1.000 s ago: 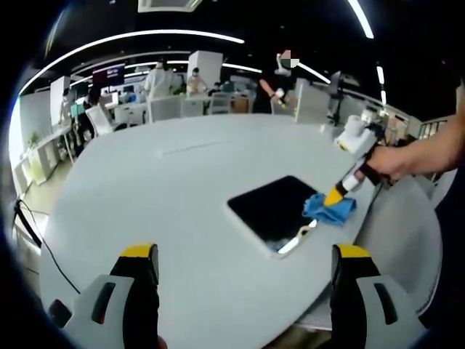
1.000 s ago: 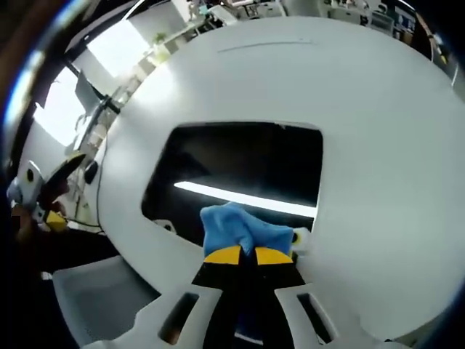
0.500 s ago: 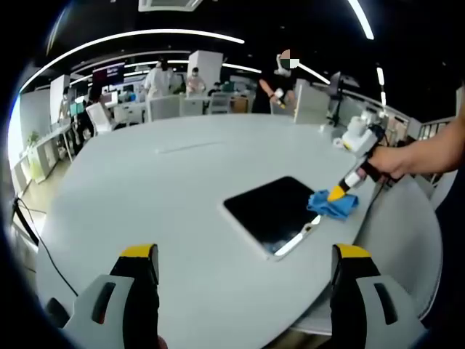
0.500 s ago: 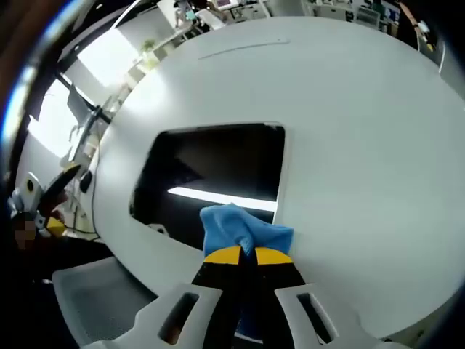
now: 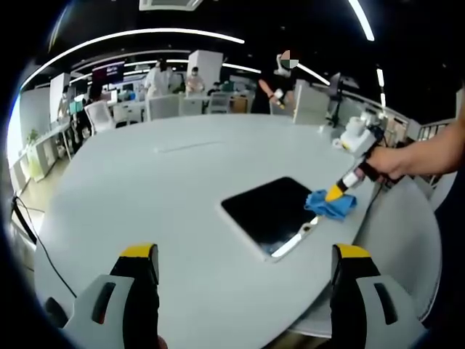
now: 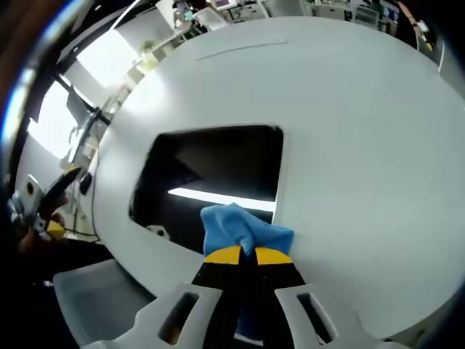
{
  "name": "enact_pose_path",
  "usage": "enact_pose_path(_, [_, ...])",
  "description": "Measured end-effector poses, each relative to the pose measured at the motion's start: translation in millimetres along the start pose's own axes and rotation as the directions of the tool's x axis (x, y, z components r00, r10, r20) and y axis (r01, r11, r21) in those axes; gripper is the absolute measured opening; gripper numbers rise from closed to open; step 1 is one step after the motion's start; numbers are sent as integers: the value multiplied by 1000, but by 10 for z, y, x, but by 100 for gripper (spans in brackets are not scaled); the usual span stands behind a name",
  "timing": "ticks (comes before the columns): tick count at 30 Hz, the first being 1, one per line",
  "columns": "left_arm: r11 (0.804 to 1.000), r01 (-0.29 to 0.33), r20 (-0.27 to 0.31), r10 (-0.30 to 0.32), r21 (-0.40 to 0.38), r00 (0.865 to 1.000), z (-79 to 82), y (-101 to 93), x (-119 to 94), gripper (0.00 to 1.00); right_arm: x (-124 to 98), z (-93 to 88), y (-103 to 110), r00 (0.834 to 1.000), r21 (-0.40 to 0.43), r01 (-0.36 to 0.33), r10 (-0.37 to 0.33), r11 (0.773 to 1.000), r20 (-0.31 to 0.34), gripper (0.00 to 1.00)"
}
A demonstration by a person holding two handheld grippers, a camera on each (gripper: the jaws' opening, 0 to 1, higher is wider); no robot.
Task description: Wipe the mirror surface with the cleaning cloth until all visible marks leave the cleaned area.
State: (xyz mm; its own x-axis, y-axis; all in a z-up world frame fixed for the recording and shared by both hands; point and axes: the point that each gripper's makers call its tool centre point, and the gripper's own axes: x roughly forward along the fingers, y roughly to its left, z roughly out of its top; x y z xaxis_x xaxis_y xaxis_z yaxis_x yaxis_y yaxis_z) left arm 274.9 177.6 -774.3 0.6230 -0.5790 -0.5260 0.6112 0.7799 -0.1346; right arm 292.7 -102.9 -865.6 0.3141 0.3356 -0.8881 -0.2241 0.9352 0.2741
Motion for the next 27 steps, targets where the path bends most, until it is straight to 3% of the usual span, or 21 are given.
enact_pose_path(14, [1000, 7, -19, -7, -19, 1000, -76, 11, 11, 99, 82, 225, -45, 1000, -6, 2, -2, 1000, 2, 0])
enact_pose_path(27, [1000, -27, -14, 27, -16, 1000, -23, 104, 19, 99, 180, 496, -104, 1000, -24, 8, -8, 1000, 6, 0])
